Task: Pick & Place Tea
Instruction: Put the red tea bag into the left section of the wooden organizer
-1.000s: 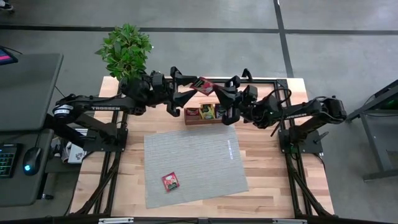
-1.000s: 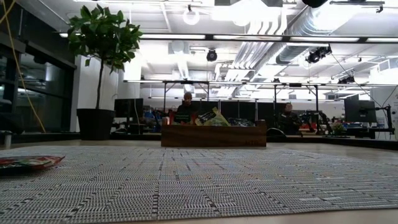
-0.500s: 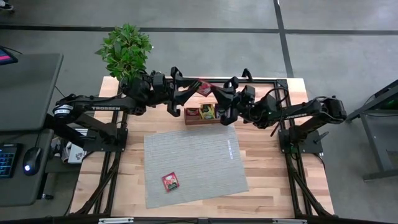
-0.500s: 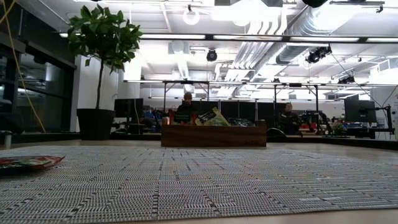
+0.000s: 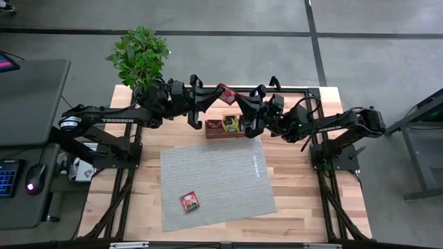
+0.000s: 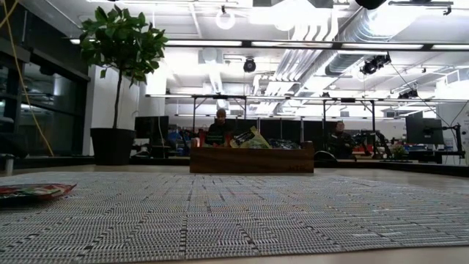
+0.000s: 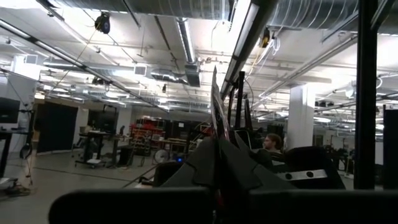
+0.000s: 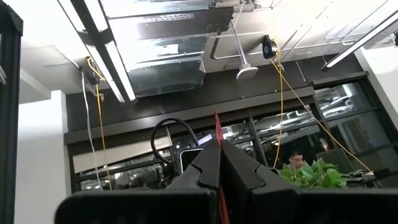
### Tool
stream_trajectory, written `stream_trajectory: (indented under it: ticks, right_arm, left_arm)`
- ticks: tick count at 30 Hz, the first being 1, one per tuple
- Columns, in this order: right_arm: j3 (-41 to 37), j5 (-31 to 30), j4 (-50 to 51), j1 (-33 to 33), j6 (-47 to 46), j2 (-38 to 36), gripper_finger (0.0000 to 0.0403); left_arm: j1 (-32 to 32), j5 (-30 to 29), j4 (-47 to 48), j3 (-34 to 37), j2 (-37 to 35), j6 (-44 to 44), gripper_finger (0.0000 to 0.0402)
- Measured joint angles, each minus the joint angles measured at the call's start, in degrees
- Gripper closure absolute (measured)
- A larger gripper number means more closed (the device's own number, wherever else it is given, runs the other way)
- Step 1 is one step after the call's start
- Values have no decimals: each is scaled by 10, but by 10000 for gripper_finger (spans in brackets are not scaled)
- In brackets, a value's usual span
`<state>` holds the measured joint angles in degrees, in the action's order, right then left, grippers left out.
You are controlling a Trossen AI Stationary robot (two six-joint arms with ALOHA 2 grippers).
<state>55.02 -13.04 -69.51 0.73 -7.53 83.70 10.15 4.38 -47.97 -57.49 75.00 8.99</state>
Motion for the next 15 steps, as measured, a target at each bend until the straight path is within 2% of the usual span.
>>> stream_trajectory:
  ticks: [4,7,11,15]
  right_arm:
    - [0,3,-1,0,3,0,396]
    - [0,30,-1,0,20,-3,376]
    - [0,34,-2,0,30,-14,329]
    - [0,32,9,0,37,-37,270]
  left_arm:
    - [0,0,1,0,0,-3,400]
    - [0,1,2,0,0,-3,400]
    - [0,7,11,0,0,-4,401]
    - [0,13,68,0,0,-27,401]
